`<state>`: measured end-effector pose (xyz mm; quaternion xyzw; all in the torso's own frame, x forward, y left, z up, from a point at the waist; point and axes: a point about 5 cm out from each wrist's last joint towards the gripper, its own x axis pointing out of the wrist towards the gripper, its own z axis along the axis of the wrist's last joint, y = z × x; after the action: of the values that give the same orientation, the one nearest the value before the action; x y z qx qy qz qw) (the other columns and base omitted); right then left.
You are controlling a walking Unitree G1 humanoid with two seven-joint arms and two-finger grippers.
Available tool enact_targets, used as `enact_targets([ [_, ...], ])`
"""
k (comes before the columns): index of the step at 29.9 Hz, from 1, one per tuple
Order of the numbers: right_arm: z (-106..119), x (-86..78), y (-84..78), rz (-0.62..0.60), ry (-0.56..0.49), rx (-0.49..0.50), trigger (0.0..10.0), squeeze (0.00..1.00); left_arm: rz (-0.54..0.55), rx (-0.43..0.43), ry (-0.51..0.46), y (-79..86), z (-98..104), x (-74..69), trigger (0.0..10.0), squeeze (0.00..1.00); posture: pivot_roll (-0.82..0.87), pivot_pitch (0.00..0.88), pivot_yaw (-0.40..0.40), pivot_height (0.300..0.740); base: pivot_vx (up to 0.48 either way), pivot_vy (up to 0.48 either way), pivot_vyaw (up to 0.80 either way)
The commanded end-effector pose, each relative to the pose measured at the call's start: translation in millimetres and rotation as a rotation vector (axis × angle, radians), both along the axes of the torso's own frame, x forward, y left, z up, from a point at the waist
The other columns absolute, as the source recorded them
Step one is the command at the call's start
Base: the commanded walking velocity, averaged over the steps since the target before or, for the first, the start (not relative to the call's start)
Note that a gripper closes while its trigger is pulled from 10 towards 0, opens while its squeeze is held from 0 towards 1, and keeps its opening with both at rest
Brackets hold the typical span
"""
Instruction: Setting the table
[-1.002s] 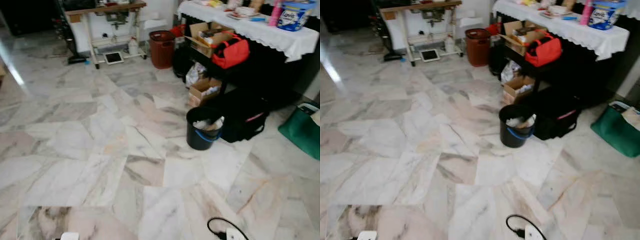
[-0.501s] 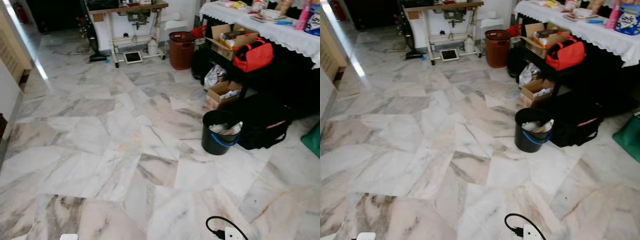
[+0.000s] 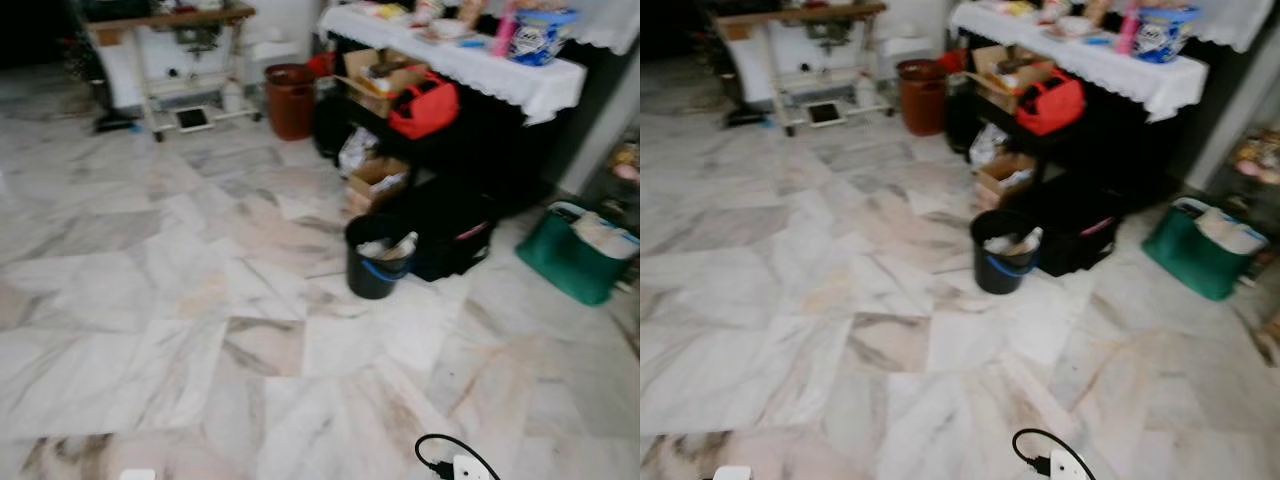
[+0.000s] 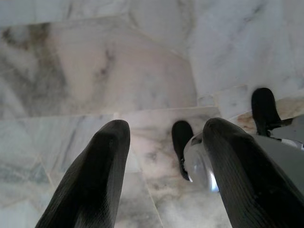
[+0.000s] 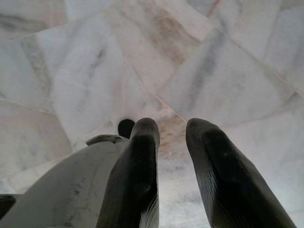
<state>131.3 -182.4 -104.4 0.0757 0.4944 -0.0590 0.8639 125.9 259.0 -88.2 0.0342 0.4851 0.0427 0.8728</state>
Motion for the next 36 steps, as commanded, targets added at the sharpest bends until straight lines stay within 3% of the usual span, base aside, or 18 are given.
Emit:
enact_targets([
  [1, 0.1, 0.3, -0.9, 0.005, 0.006, -0.001, 10.0, 0.00, 0.001, 0.002, 0.001, 0.1, -0.5, -1.9, 10.0, 0.00, 0.06, 0.000, -0.006, 0.740, 0.000, -0.274, -0.65],
  [10, 0.0, 0.0, -2.0, 0.023, 0.012, -0.001, 10.0, 0.00, 0.010, -0.010, -0.005, -2.0, -1.1, -2.0, 10.0, 0.00, 0.06, 0.000, -0.016, 0.740, 0.000, -0.442, -0.65],
  [36, 0.5, -0.4, -7.4, 0.044, 0.018, -0.014, 10.0, 0.00, 0.005, -0.022, -0.002, -7.1, -2.7, -2.4, 10.0, 0.00, 0.03, 0.000, -0.030, 0.740, 0.000, 0.000, -0.65],
])
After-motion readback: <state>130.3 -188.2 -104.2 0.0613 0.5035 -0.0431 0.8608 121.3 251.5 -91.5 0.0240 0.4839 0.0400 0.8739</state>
